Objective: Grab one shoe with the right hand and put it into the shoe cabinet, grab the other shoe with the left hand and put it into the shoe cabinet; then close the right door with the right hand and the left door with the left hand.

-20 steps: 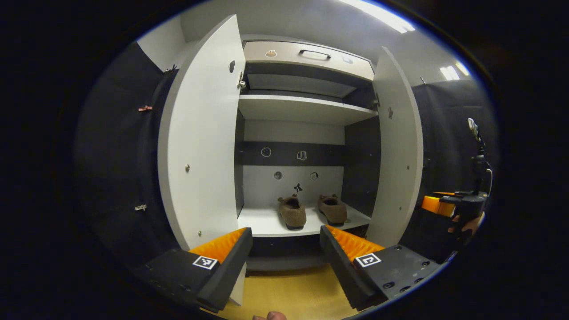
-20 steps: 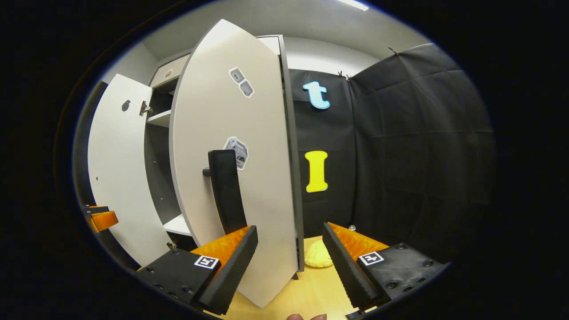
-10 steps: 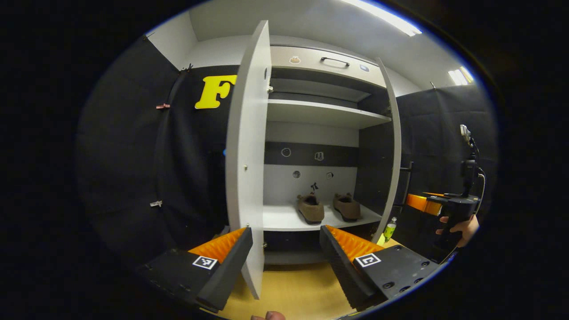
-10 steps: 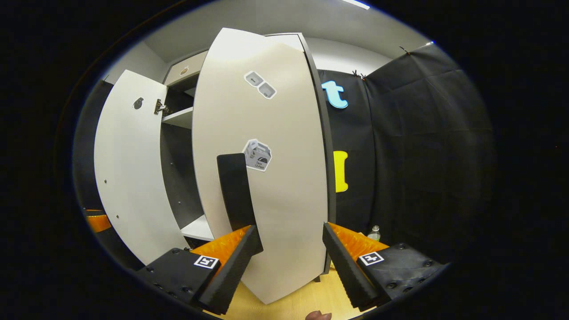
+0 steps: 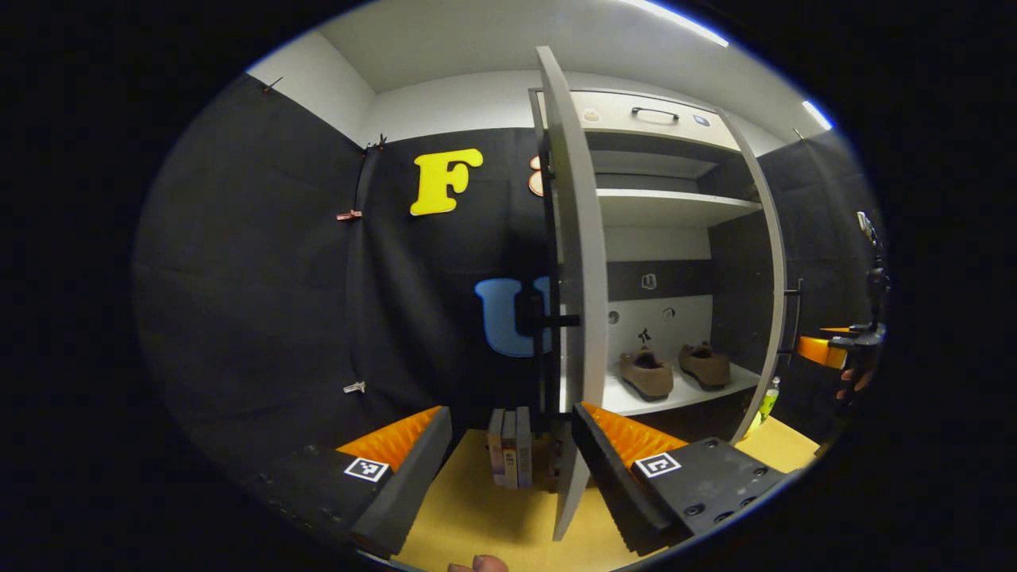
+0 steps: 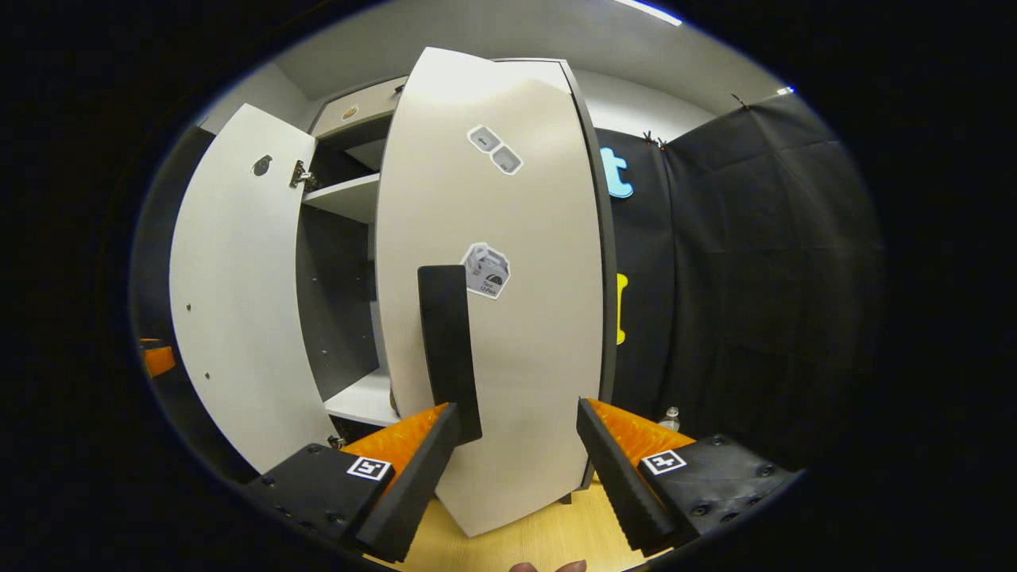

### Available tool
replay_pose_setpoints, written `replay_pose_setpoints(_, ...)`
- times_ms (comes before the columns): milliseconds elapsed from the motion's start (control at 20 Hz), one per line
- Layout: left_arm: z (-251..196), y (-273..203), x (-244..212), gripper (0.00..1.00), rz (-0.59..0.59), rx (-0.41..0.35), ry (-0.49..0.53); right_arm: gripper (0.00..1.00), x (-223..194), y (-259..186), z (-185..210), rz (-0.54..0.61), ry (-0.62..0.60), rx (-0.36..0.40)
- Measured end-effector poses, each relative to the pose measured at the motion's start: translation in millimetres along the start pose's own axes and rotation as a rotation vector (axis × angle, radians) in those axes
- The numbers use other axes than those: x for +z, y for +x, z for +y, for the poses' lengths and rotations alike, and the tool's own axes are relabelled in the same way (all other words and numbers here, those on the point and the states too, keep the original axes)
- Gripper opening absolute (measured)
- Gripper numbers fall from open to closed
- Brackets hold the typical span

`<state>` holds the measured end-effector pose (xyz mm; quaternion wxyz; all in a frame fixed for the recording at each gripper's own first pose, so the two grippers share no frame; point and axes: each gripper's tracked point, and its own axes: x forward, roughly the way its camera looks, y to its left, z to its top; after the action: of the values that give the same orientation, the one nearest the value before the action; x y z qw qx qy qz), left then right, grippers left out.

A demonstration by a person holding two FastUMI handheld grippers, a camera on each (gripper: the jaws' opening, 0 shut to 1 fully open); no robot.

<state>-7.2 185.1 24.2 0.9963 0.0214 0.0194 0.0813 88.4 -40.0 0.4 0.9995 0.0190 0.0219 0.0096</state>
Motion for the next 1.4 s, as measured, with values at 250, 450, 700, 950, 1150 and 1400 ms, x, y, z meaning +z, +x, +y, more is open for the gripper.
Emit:
replay_pose_setpoints(250,26.9,42.3,-9.3,0.96,0.012,0.017,-0.042,0.98,-3.7,-3.8,5.3,0.012,-0.011,-0.003)
replay_pose_setpoints(450,27.4,60.3,-17.5,0.97,0.021,-0.002,-0.061,0.98,-3.4,-3.7,10.0,0.018,-0.023,0.001)
replay_pose_setpoints(700,22.8,61.3,-15.9,0.94,0.012,0.003,-0.061,0.98,2.1,-6.1,20.4,0.013,-0.006,0.024)
replay_pose_setpoints(950,12.8,61.2,-12.2,0.94,0.024,-0.012,-0.076,0.98,1.6,-10.0,25.0,0.012,-0.015,0.051)
replay_pose_setpoints(1150,-32.1,49.9,-10.9,0.95,0.021,-0.047,-0.061,0.98,2.0,-10.5,27.0,0.014,-0.013,0.066)
replay_pose_setpoints(1400,-52.4,49.4,-8.9,0.92,0.018,-0.054,-0.067,0.98,1.1,-11.1,29.8,0.028,-0.01,0.093)
